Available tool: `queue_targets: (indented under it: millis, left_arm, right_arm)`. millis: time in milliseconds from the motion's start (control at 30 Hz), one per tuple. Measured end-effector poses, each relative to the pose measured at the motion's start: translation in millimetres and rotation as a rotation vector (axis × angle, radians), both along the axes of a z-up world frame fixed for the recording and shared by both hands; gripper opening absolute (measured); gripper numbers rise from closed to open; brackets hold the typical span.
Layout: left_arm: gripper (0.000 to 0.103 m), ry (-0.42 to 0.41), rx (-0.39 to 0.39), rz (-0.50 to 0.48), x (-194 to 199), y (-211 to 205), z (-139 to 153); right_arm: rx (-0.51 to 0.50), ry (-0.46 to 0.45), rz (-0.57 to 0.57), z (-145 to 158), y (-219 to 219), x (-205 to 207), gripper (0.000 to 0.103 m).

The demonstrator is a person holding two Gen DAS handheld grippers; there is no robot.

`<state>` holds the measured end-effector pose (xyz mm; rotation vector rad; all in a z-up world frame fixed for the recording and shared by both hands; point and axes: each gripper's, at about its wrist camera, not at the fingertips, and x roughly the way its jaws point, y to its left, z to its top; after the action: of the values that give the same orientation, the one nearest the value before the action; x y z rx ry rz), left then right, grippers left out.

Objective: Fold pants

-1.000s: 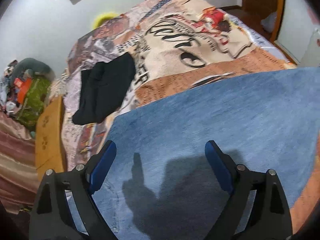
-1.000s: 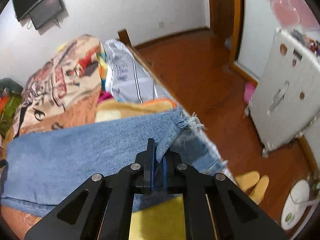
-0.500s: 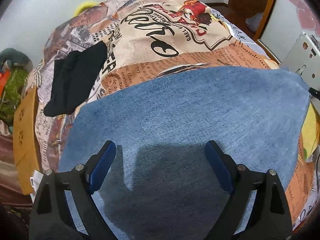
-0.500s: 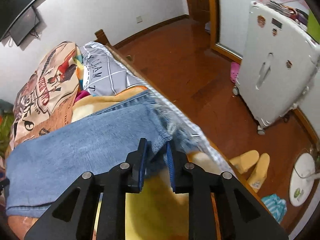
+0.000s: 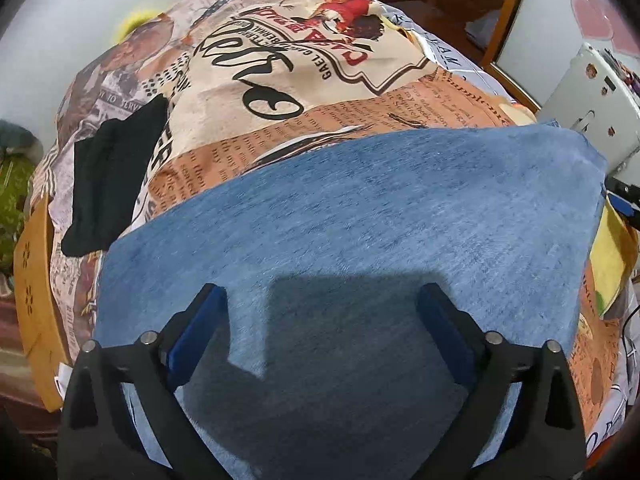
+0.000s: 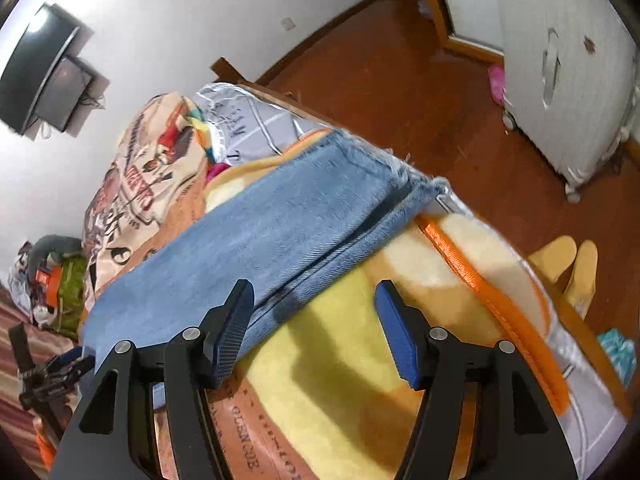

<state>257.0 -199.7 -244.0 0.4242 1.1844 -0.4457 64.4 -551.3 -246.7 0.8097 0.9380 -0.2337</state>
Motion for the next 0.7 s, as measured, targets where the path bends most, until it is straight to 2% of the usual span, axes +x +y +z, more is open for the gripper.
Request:
queue_targets:
  millis: [100,233,300,367,467,600,700]
  left_arm:
    - [0.103,0.020,-0.007,-0.006,4.5,-5.7,-3.3]
    - [0.103,0.019,0.004,-0.028,6.2,-17.3,-5.0]
    - [0.103,-0.001,0.023,-0.041,4.2,-24.2,-5.4]
    - [0.103,-0.023,0.040,-0.065,1.8,-30.6,-5.4]
    - [0.103,-0.032,0.059,-0.085,1.4,-37.1,-4.8]
    - [0.103,-0.045,0.052,-0.084,1.0,-37.1,0.5]
    - [0.103,-0.076,0.037,-0.067,-2.4,-31.3,8.4]
  right_arm:
    - [0.017,-0.014,-0.021,-4.2,-6.3,7.5,0.062]
    - [-0.014,-0.039,-0.040,-4.8,-9.9,16.0,0.061]
    - [-0.044,-0.044,-0.057,-4.6,-12.3,19.4,0.054]
    - [-0.079,-0.022,-0.072,-5.5,-13.6,23.1,0.033]
    - [-0.098,-0.029,-0.079,-1.2,-18.5,24.2,0.014]
    - [-0.125,-0.066,-0.058,18.1,-17.9,26.2,0.009]
    - [-0.173,-0.130,-0.033,43.5,-12.1,29.0,0.009]
